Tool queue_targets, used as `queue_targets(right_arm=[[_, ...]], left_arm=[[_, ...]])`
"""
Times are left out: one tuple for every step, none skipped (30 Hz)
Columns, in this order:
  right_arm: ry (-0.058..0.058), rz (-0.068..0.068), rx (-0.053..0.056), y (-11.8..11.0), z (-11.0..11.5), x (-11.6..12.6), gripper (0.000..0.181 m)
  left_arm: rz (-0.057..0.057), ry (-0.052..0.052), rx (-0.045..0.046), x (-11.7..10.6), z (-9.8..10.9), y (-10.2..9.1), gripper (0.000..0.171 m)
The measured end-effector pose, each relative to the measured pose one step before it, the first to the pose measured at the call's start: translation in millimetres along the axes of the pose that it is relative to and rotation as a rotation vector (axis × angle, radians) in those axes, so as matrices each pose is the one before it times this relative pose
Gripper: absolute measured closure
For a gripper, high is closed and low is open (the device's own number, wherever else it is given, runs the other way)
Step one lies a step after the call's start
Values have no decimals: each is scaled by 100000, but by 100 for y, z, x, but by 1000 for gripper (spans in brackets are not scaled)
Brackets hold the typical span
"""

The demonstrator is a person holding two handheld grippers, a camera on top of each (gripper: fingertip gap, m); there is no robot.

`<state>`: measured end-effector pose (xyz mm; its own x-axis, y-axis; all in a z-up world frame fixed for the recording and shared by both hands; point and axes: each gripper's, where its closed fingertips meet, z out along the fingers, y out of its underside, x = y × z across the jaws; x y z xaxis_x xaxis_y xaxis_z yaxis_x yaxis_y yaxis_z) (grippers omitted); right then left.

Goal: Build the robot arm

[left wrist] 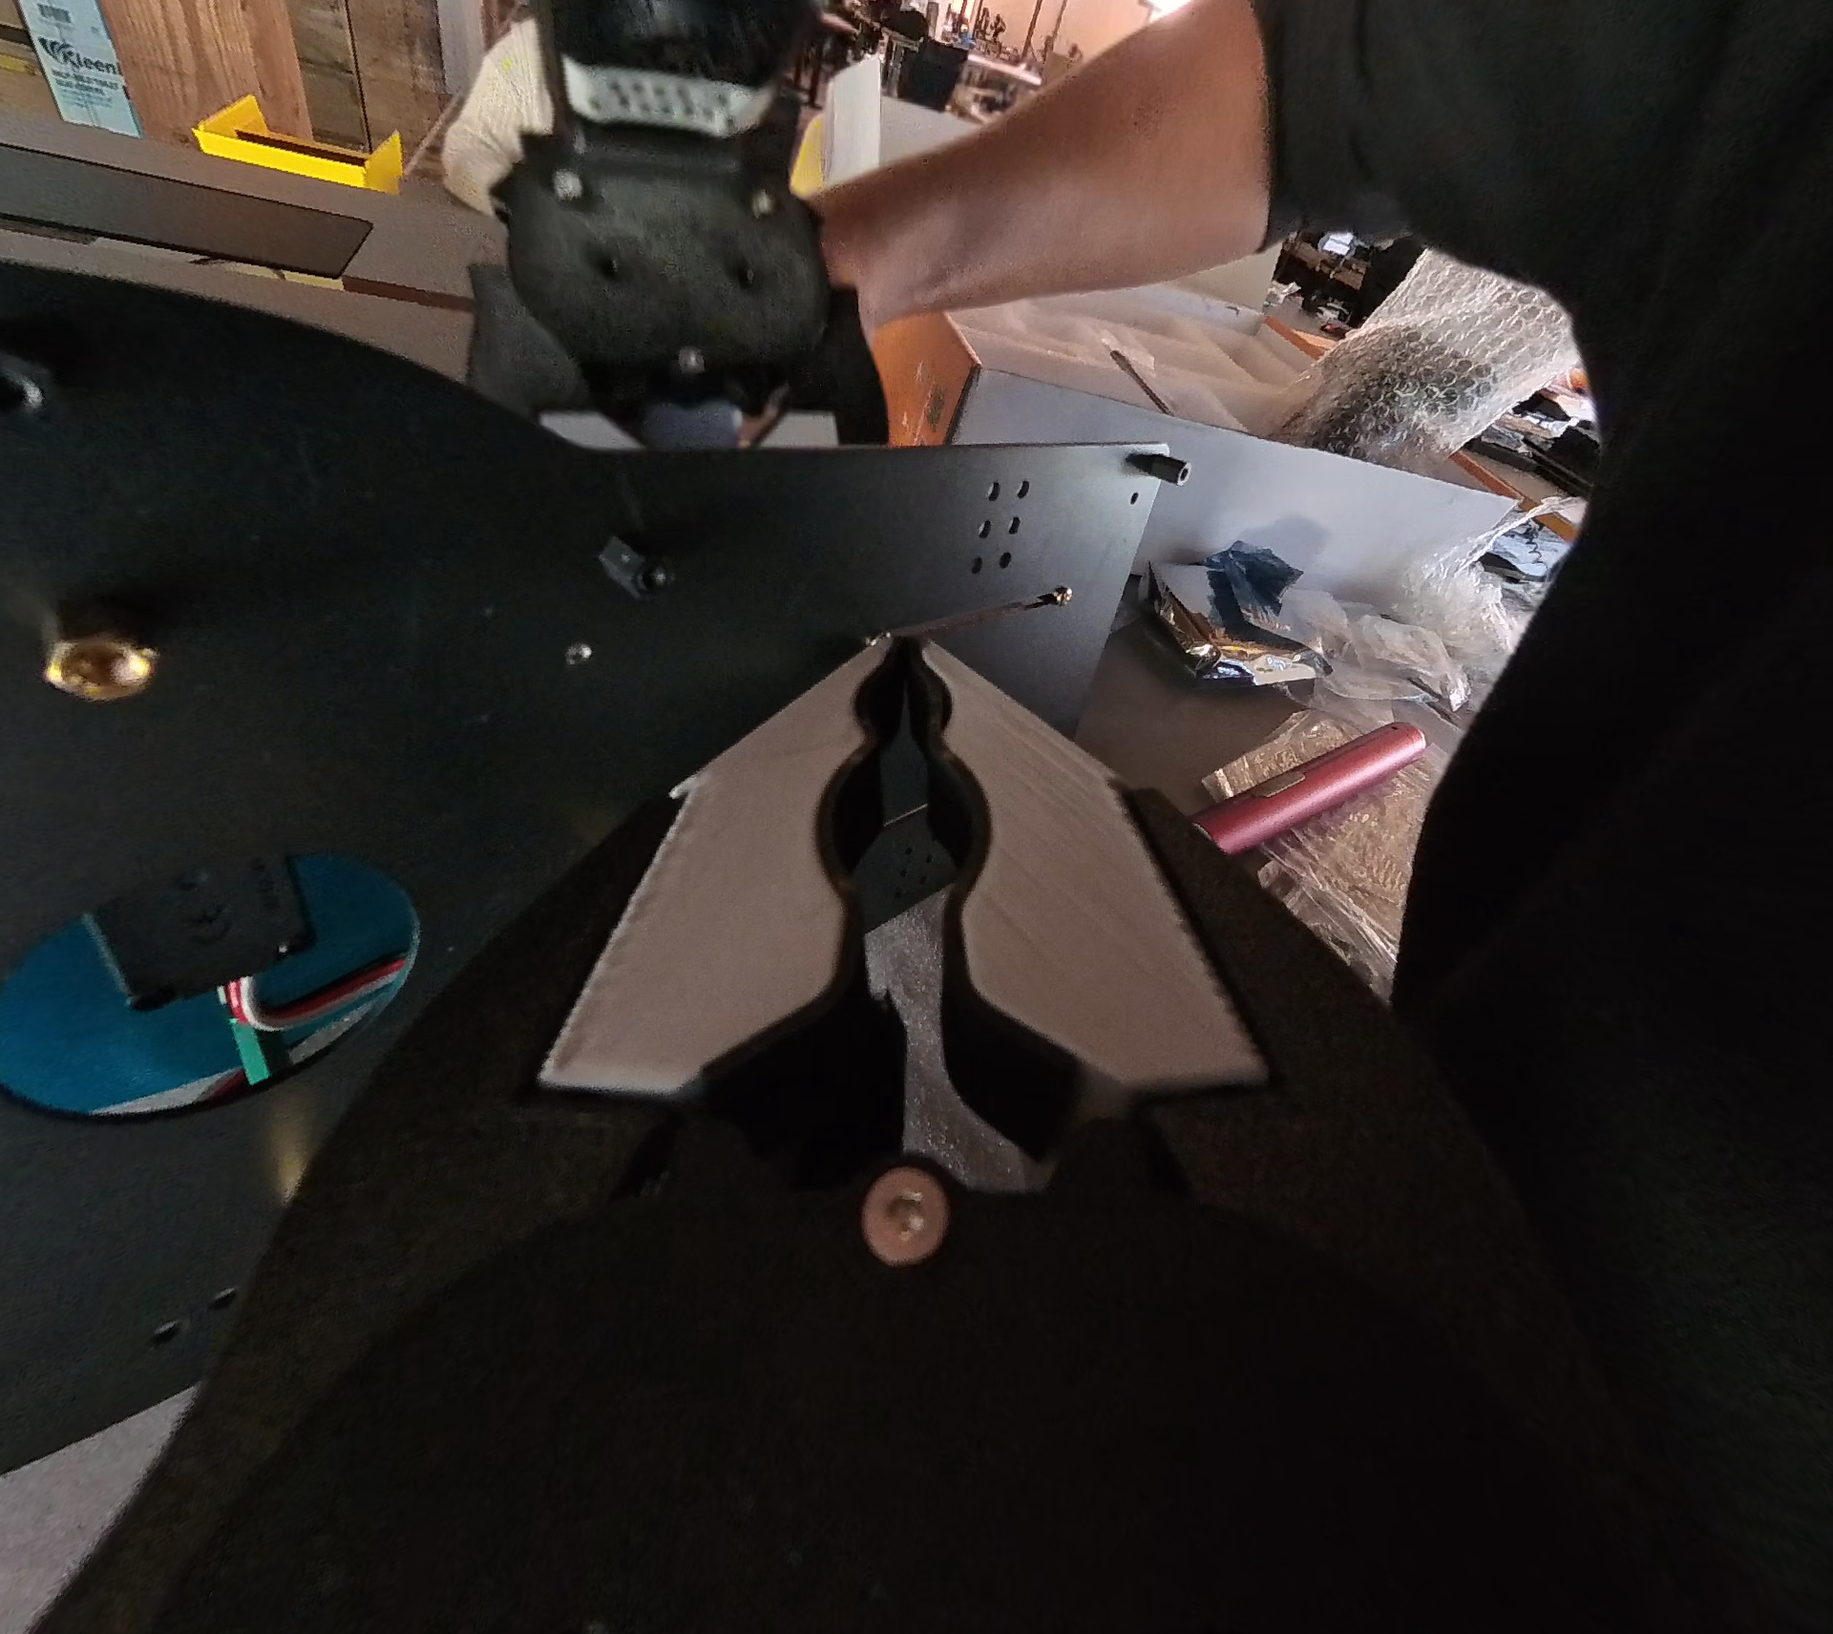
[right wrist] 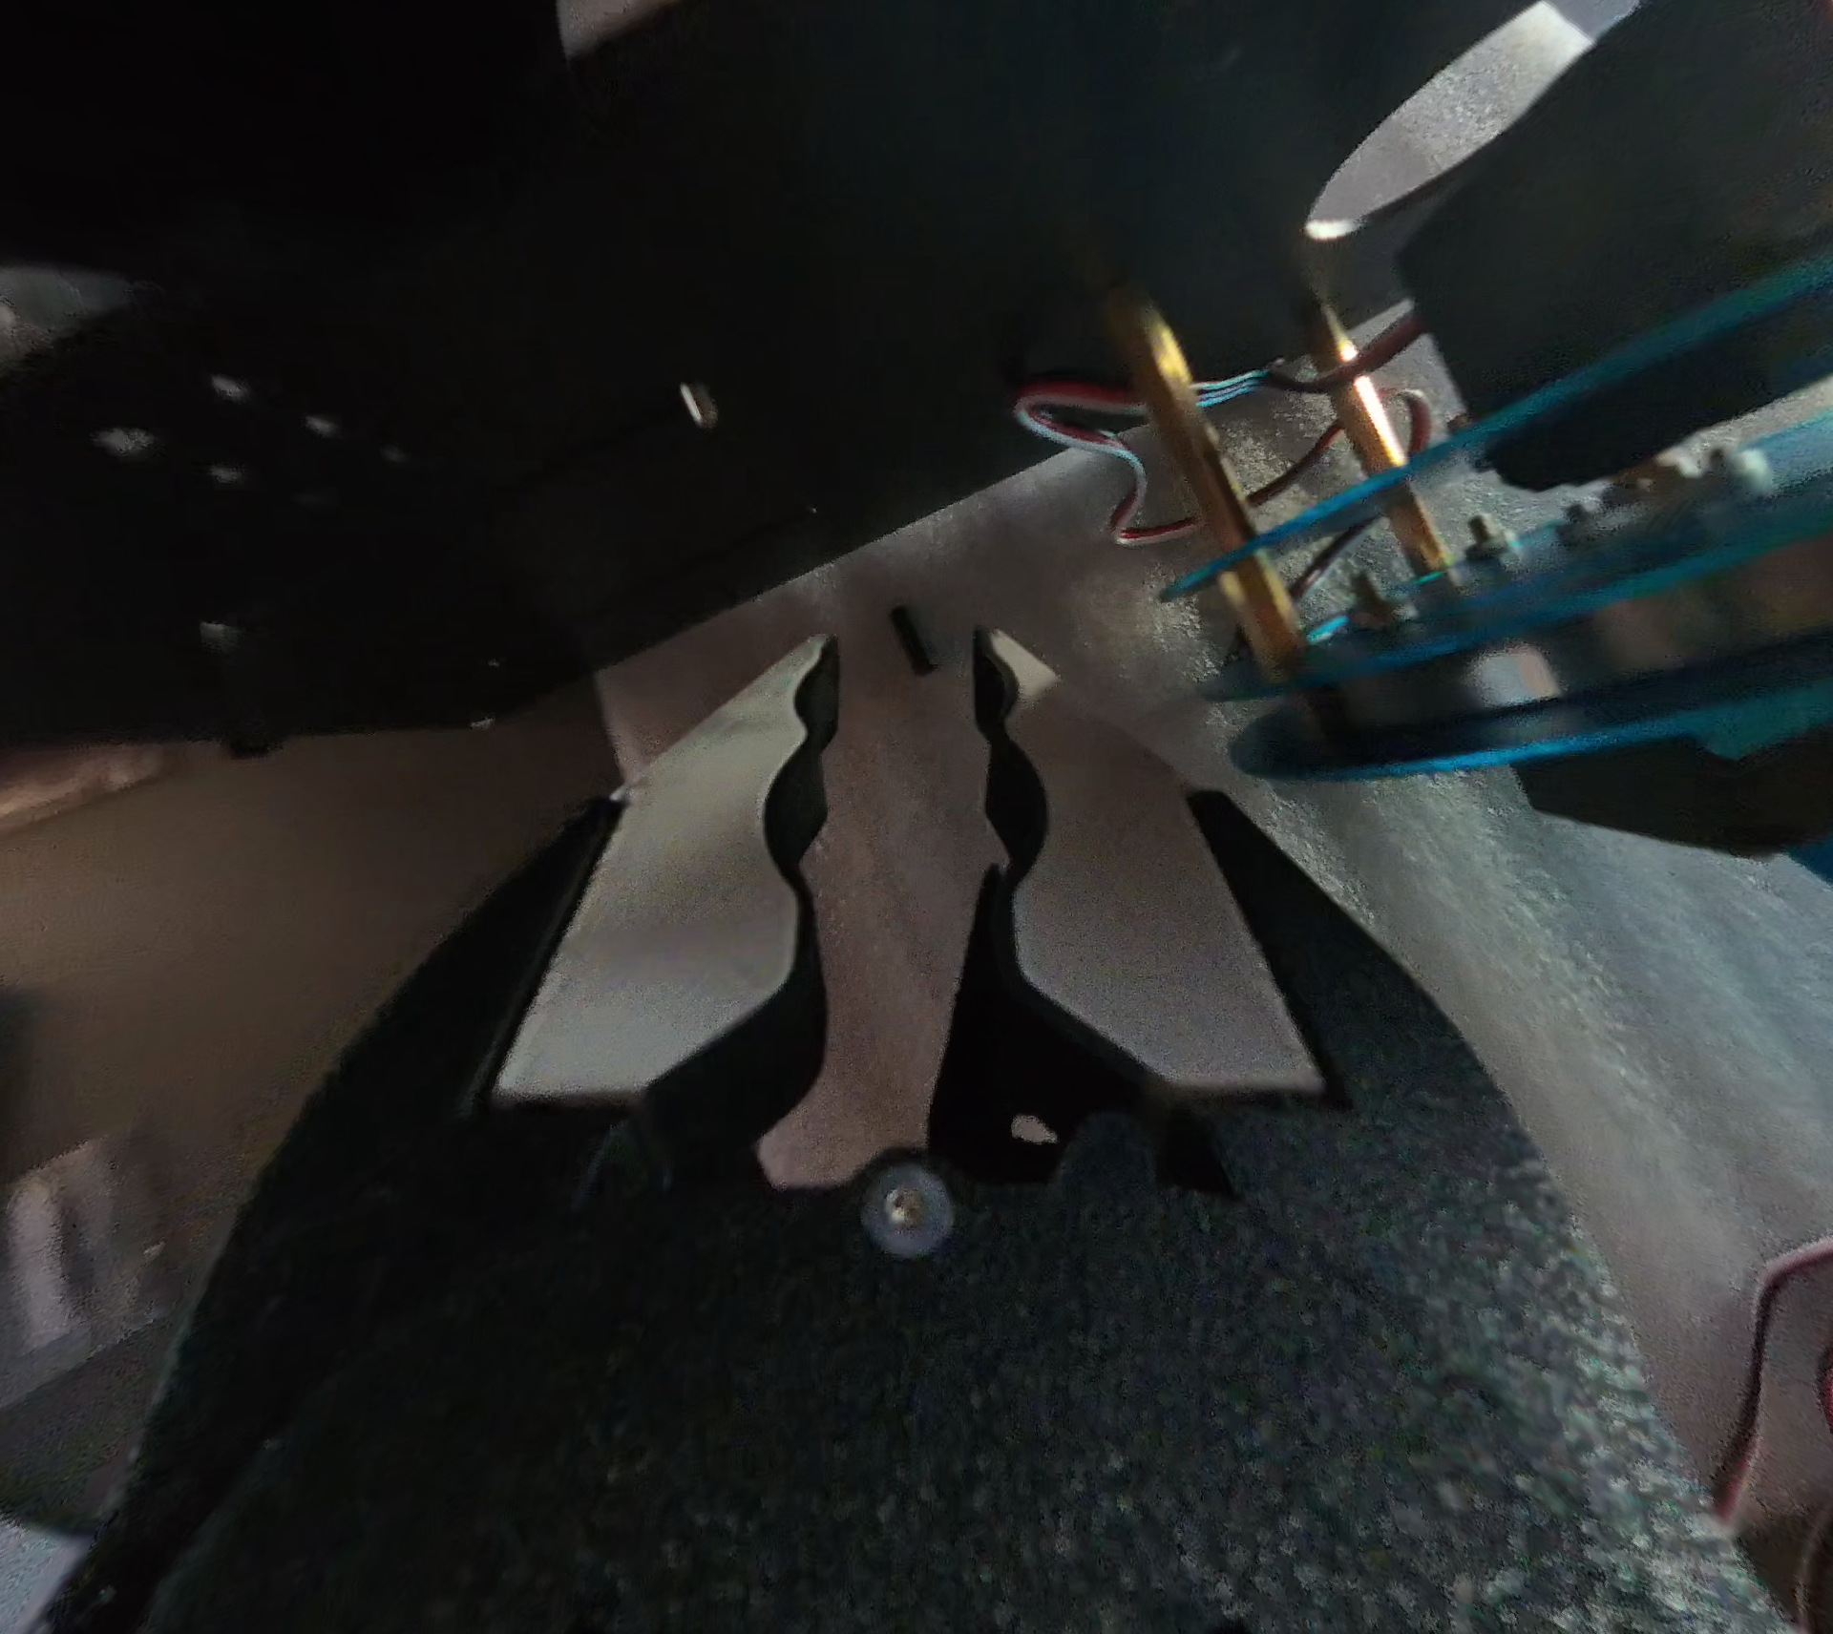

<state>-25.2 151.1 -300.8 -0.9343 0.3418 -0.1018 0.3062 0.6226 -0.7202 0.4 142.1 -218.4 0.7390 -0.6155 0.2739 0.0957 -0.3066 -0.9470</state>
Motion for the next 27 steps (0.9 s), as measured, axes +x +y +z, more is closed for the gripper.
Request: queue_targets(right_arm=[[-204, -2583, -1537, 543, 579, -53, 158], [9, -1898, -2881, 610, 462, 45, 161], [-409, -944, -58, 78, 264, -8, 161], [-755, -1593, 1153, -116, -37, 38, 162], [-1442, -68, -88, 39, -13, 41, 162], [-1858, 1817, 48, -12, 23, -36, 162], [-785, 797, 154, -53, 0, 26, 163], [1453, -1622, 222, -58, 14, 195, 169], [691, -2838, 393, -54, 93, -58, 172], [179, -1705, 431, -23, 145, -144, 176], [303, 188, 352, 4, 29, 19, 176], [-324, 1806, -108, 7, -55, -11, 176], [336, 1136, -357, -15, -47, -4, 176], [757, -32, -40, -131, -109, -14, 177], [-85, 405, 1960, -475, -384, -109, 177], [750, 1186, 3453, -727, -709, 49, 177], [1668, 62, 3134, -728, -953, 161, 177], [1891, -2183, 3164, -766, -1083, 79, 177], [1923, -3856, 3300, -772, -1047, -3, 176], [1670, -2903, 2119, -579, -847, -49, 176], [801, -2332, 1284, -443, -619, -110, 176], [1052, -2416, 2003, -503, -393, -71, 176], [85, -2825, 2469, -561, -136, -234, 176], [-7, -3094, 275, -179, 60, -243, 176], [-494, -2122, -2002, 214, 145, -288, 176], [-1398, -309, 134, -53, 116, -363, 175], [86, 899, 2256, -325, -38, -47, 176]], left_arm=[[-149, 122, 83, 1, 3, 2, 171], [-37, 67, 66, 9, 6, 0, 171], [118, -33, -19, -3, 4, -6, 171], [211, -101, -62, -5, 0, 4, 171], [137, -77, -8, -7, -1, 5, 171], [-87, -11, 55, -3, -3, -9, 171], [-208, 4, 76, 6, 14, -4, 171], [-64, -62, 106, 5, -5, 1, 171], [79, -126, 123, -3, -3, 12, 171], [52, -117, 36, -4, 0, -10, 171], [43, -19, -86, -3, -8, 3, 171], [91, 42, -153, -4, -5, 9, 171], [62, -25, -132, 5, -6, 0, 171], [13, -73, -50, -1, 1, -2, 171], [0, -5, 23, -8, -5, -4, 171], [-29, 105, 39, 0, 5, 0, 171], [-43, 149, 1, 0, -4, 4, 171], [17, 90, -31, 8, 3, -8, 171], [61, 0, 11, 3, 7, -1, 171], [-23, -16, 60, -5, -8, 3, 171], [-139, 20, 26, -1, 2, -8, 171], [-146, 12, -41, -2, -2, 2, 171], [-45, -86, -57, 7, -6, 3, 171], [141, -192, -45, 0, 1, 6, 171], [255, -220, -44, 2, 0, 10, 171], [128, -135, -8, 2, -4, 0, 171], [-79, -44, 76, 3, 0, 2, 171]])
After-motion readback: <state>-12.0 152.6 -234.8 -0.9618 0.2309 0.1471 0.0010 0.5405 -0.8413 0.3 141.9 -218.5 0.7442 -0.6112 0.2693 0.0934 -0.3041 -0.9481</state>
